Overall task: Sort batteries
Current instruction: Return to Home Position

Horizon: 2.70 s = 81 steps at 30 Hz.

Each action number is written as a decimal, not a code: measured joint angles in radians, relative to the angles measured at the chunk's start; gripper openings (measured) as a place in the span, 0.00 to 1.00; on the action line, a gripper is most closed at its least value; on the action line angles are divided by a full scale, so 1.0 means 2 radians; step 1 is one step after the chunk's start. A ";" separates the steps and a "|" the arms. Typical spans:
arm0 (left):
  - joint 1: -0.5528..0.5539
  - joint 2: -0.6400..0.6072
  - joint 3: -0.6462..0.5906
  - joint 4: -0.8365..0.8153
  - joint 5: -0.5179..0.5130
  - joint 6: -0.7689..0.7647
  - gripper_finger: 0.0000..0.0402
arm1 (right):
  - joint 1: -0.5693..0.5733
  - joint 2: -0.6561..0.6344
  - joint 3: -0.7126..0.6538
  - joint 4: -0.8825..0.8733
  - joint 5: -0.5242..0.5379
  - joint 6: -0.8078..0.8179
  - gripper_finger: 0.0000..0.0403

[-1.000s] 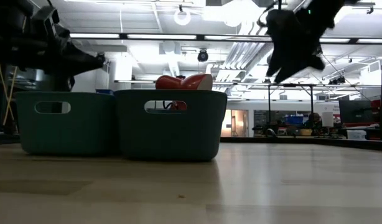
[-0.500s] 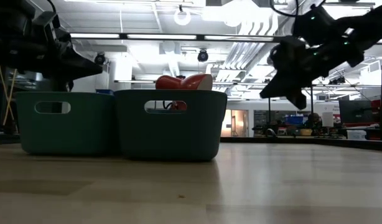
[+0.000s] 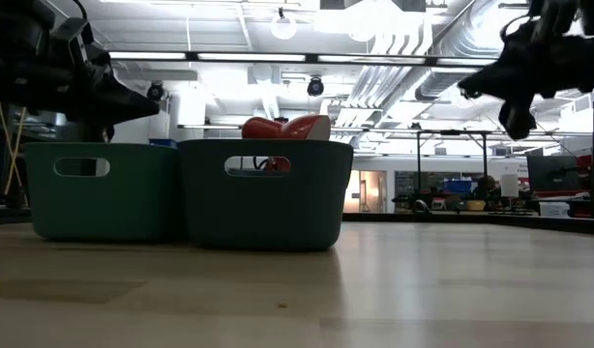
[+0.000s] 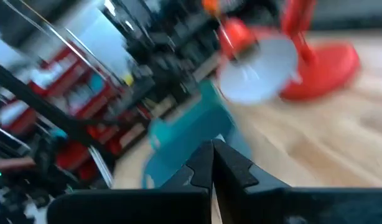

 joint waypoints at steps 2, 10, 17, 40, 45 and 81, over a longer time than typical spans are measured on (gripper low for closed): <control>0.000 0.000 0.000 -0.003 0.000 0.000 0.00 | 0.013 -0.013 -0.011 0.024 0.022 -0.027 0.00; 0.000 0.000 0.000 -0.036 0.000 0.000 0.00 | 0.028 -0.014 -0.059 0.059 0.035 -0.083 0.00; 0.000 0.000 0.000 -0.052 0.000 0.000 0.00 | 0.028 -0.014 -0.081 0.106 0.019 -0.128 0.00; 0.000 -0.004 0.000 -0.052 0.000 0.000 0.00 | 0.028 -0.012 -0.080 0.013 0.008 -0.103 0.00; 0.000 -0.015 0.000 -0.052 0.000 0.000 0.00 | 0.028 -0.012 -0.080 0.013 0.008 -0.103 0.00; 0.000 -0.129 0.001 -0.026 0.000 0.000 0.00 | 0.028 -0.011 -0.080 0.013 0.008 -0.103 0.00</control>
